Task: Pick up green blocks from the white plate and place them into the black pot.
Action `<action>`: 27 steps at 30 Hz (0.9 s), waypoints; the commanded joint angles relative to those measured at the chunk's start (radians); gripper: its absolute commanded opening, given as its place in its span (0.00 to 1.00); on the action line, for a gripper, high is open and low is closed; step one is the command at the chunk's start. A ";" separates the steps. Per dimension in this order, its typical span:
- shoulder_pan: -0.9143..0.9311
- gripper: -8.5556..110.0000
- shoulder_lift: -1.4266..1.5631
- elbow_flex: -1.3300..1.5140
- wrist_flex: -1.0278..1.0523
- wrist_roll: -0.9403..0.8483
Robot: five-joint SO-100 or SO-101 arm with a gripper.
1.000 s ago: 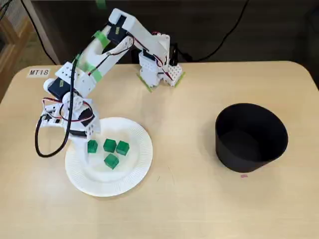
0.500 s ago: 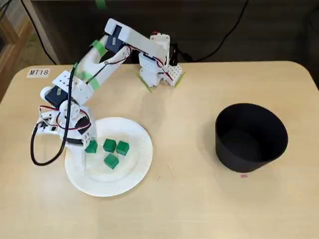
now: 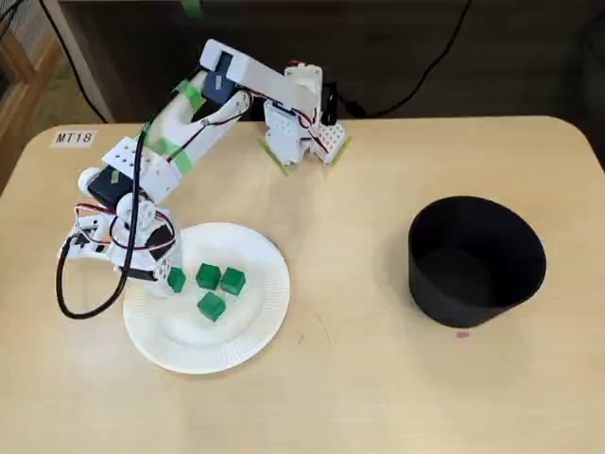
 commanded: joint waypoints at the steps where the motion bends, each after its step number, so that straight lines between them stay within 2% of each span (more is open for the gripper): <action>1: -0.071 0.05 0.222 -0.110 -0.002 0.032; 5: -0.244 0.05 0.422 -0.247 -0.003 0.149; 10: -0.686 0.05 0.571 -0.272 -0.023 0.367; 14: -1.029 0.05 0.581 -0.199 -0.138 0.451; 16: -1.140 0.05 0.629 -0.029 -0.281 0.466; 18: -1.207 0.05 0.761 0.270 -0.500 0.491; 19: -1.220 0.05 0.811 0.385 -0.535 0.508; 27: -1.220 0.05 1.094 0.946 -0.632 0.517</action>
